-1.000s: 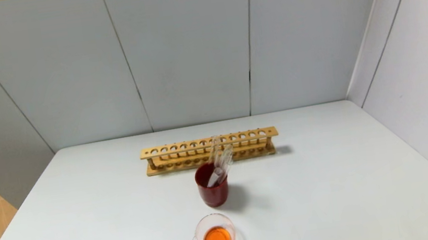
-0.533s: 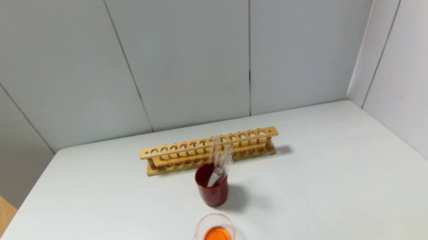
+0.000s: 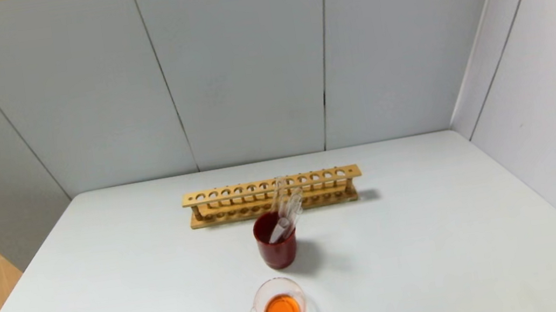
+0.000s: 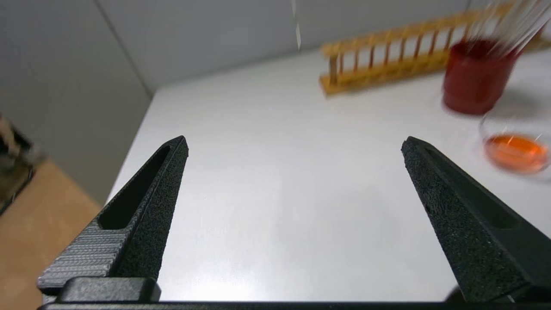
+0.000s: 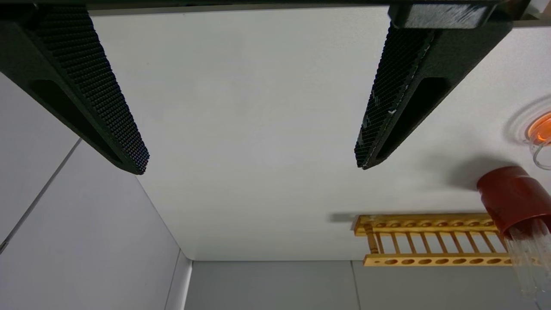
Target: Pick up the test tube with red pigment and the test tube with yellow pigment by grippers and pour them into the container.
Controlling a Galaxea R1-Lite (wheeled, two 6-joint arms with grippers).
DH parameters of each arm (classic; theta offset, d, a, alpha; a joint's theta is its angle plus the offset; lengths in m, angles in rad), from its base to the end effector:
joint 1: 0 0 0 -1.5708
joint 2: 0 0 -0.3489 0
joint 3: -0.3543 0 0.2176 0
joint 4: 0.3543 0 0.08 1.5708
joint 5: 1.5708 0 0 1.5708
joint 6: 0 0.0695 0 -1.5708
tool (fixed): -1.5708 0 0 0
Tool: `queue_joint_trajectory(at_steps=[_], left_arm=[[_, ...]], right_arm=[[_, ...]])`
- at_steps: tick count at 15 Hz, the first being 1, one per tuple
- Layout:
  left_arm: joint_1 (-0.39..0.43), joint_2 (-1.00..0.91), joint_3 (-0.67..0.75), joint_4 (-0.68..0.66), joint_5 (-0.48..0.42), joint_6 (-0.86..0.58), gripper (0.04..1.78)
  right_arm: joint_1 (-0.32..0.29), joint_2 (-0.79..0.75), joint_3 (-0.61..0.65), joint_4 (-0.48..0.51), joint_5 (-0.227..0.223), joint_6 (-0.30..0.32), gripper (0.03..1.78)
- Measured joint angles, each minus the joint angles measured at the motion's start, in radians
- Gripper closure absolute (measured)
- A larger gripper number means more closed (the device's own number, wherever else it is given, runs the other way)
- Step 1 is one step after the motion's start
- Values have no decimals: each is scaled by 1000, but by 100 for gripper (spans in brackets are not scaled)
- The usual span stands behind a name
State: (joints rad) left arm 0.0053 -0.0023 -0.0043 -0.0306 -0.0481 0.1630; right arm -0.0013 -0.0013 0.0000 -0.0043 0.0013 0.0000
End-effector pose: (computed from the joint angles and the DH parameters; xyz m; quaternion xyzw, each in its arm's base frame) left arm 0.0040 -0.0033 0.0816 0.0819 -0.0203 -0.0198 0.9962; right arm 0.0046 0.0001 0.0761 0.0000 -0.0028 0.0000 1.0000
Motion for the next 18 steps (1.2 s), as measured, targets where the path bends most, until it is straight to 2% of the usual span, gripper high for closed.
queue_joint_trajectory(at_steps=[1,5,14,18], left_arm=[[0,0,0,37,15,-27,7],[0,0,0,33,29,-131,7],[0,0,4,32,30,-138,7],[0,0,4,32,30,-137,7]], right_arm=[[0,0,0,0,0,0,6],[0,0,0,0,0,0,6],[0,0,0,5,3,-14,6],[0,0,0,4,-1,0,6]])
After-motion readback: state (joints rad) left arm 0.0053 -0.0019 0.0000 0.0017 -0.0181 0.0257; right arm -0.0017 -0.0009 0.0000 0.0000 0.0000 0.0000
